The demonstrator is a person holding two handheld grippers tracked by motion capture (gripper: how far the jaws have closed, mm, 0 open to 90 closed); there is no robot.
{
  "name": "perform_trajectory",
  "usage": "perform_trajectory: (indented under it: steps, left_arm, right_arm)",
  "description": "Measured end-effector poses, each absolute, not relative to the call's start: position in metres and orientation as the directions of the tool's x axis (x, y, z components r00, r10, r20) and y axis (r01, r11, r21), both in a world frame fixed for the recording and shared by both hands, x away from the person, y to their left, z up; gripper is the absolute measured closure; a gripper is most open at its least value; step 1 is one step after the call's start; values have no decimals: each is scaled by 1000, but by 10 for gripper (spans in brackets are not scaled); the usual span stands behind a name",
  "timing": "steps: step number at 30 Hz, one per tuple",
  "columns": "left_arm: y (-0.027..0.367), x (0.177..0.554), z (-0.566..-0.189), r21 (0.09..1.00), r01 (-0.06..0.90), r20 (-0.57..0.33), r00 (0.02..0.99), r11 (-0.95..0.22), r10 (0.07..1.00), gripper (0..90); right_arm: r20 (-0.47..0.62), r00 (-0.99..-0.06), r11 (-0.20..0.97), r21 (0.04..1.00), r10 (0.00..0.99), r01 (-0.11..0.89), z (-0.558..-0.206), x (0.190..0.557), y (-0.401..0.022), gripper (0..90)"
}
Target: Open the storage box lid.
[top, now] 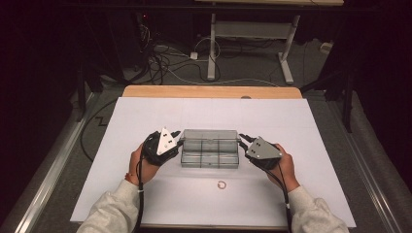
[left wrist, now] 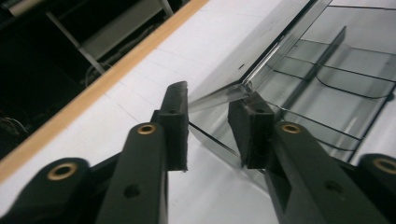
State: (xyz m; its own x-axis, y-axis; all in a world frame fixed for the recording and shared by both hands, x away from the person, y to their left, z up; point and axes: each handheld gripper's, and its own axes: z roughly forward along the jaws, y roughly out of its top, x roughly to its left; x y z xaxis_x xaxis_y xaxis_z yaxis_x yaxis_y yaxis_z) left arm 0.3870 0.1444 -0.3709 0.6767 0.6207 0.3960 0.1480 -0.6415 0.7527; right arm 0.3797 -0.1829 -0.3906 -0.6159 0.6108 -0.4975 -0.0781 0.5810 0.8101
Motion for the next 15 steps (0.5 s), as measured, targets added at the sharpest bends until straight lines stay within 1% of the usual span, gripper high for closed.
perform_trajectory:
  steps: [1, 2, 6, 15]
  left_arm:
    - [144, 389, -370, 748, 140, 402, 682, -648, 611, 690]
    - [144, 391, -369, 749, 137, 402, 684, -648, 609, 714]
    - [144, 396, -367, 756, 119, 399, 696, -643, 597, 730]
    - [144, 406, -362, 768, 111, 388, 703, -631, 596, 738]
  right_arm:
    - [-498, -616, 581, 810, 611, -78, -391, 380, -183, 796]
    - [-489, -624, 575, 815, 610, -76, -388, 380, -185, 814]
    - [-483, -626, 564, 821, 612, -82, -385, 381, -186, 833]
    - [-498, -625, 577, 812, 601, -92, -374, 386, -188, 864]
